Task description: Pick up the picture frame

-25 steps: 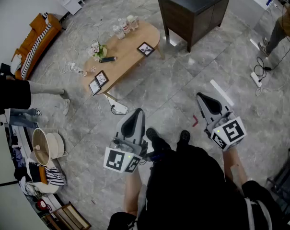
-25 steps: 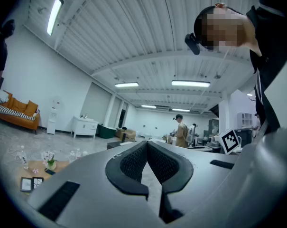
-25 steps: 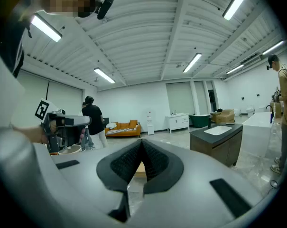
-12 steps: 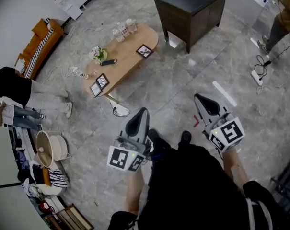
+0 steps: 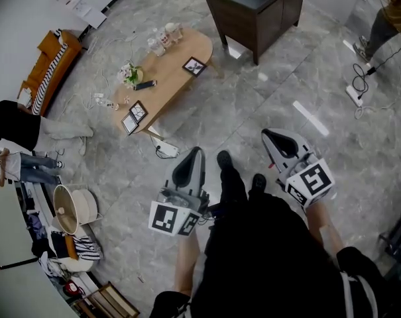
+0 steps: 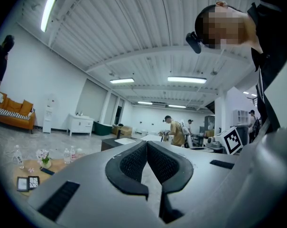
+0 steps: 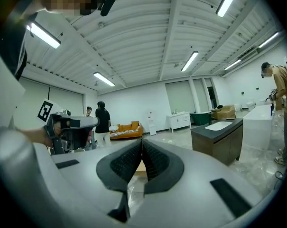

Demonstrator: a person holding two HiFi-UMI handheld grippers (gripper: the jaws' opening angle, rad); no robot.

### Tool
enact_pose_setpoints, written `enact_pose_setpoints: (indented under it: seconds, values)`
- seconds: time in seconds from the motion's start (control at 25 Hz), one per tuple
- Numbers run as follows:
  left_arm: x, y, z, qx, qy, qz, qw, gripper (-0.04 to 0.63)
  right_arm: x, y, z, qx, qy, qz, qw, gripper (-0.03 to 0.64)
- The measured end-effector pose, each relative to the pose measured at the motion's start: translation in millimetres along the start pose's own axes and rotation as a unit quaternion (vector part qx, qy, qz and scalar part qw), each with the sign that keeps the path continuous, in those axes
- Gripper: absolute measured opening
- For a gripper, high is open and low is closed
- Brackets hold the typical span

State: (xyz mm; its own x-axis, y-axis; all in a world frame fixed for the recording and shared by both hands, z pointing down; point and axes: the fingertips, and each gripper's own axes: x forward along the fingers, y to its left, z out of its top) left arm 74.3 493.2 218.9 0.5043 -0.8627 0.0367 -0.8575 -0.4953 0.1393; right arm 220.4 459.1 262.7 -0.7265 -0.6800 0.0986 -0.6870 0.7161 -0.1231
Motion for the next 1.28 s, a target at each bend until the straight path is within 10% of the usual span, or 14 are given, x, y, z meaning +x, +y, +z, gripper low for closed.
enact_pose_setpoints:
  seconds: [1.28]
  values:
    - [124.4, 193.8, 2.0, -0.036, 0.017, -0.072, 0.9966, 0.014, 216.4, -38.8, 21.5, 0.008, 0.043, -0.001, 0.999, 0.012]
